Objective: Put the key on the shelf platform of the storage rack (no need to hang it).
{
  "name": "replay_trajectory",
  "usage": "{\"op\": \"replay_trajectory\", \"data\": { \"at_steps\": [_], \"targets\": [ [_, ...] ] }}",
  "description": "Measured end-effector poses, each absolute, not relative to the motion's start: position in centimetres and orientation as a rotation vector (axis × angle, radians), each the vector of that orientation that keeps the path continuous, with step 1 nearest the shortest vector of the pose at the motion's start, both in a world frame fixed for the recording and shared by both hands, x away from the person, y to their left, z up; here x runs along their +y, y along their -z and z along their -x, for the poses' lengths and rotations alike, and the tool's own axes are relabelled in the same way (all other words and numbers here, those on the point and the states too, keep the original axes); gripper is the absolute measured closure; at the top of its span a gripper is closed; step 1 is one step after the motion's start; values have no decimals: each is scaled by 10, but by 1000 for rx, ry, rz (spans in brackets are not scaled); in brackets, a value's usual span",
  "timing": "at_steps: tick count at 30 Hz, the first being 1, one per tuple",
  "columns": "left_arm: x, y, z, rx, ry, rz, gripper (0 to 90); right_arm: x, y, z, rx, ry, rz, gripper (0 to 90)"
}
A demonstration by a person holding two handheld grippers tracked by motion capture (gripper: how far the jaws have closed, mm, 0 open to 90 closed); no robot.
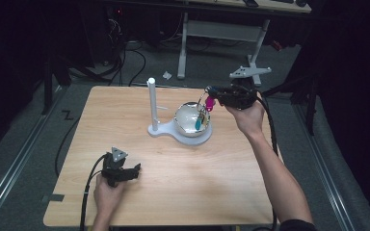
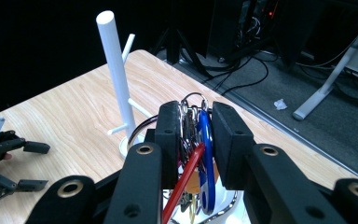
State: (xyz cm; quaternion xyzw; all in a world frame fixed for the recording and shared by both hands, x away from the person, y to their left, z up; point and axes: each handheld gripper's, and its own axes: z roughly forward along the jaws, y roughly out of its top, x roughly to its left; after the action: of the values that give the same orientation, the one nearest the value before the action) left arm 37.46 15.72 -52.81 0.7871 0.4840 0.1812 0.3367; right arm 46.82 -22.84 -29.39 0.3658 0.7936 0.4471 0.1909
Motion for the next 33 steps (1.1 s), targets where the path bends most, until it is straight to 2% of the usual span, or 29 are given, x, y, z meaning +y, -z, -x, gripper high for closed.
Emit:
{"op": "replay_trajectory", "data": {
  "at_steps": [15,33],
  "targets": [
    [157,528,-375,1261,-472,-2051,187,-212,317,-496,2284,-1169,-1095,737],
    [157,528,-375,1260,-474,-2052,187,-203,358,-510,2338,-1077,-1162,736]
  ]
}}
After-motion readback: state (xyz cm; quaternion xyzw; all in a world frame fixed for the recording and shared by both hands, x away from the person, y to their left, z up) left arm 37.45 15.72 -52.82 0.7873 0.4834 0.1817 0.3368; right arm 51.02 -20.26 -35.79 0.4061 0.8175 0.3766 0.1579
